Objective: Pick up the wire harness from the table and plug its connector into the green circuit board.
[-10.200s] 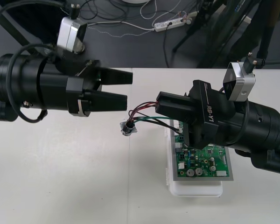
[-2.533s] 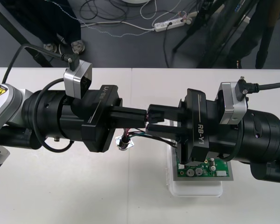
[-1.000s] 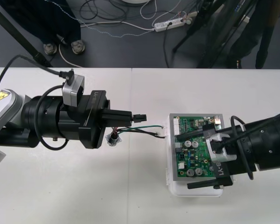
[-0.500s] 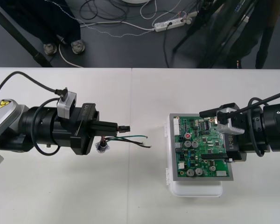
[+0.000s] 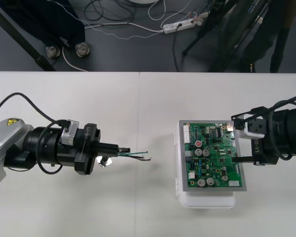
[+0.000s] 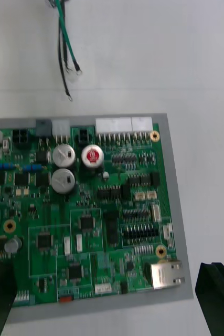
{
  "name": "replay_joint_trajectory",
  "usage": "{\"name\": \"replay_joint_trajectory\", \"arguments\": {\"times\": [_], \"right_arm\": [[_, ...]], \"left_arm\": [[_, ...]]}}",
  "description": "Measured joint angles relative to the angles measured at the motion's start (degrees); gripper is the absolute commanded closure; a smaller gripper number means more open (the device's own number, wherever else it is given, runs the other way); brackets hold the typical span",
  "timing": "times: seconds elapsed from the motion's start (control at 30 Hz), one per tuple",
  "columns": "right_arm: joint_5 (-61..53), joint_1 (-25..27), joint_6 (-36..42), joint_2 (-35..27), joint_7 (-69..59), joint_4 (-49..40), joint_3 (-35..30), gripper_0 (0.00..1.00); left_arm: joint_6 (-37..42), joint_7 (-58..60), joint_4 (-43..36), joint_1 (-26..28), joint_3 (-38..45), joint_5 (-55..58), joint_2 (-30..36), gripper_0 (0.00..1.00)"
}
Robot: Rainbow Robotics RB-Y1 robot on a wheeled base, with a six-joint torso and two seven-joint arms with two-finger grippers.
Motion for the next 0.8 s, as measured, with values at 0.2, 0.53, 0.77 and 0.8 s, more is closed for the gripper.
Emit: {"name": "replay_joint_trajectory", "arguments": {"times": [0.2, 0.53, 0.77, 0.8], "right_arm": [[3.5, 0.0, 0.0, -5.7, -1.6, 0.0, 0.8, 0.00], [5.5, 0.0, 0.0, -9.8, -1.6, -0.1, 1.8, 0.00], [11.3, 0.4, 0.0, -11.3, -1.6, -0.1, 7.2, 0.00], [12.1, 0.4, 0.0, -11.4, -1.6, -0.1, 8.1, 0.00]], "left_arm": [[-2.5, -0.1, 6.6, -1.4, -1.5, 0.1, -1.0, 1.00], [-3.4, -8.5, 13.4, -4.2, -6.1, 1.8, -2.7, 1.00], [-3.4, -10.6, 13.6, -4.4, -6.3, 1.8, -4.0, 1.00], [-3.4, -10.6, 13.6, -4.4, -6.3, 1.8, -4.1, 1.00]]}}
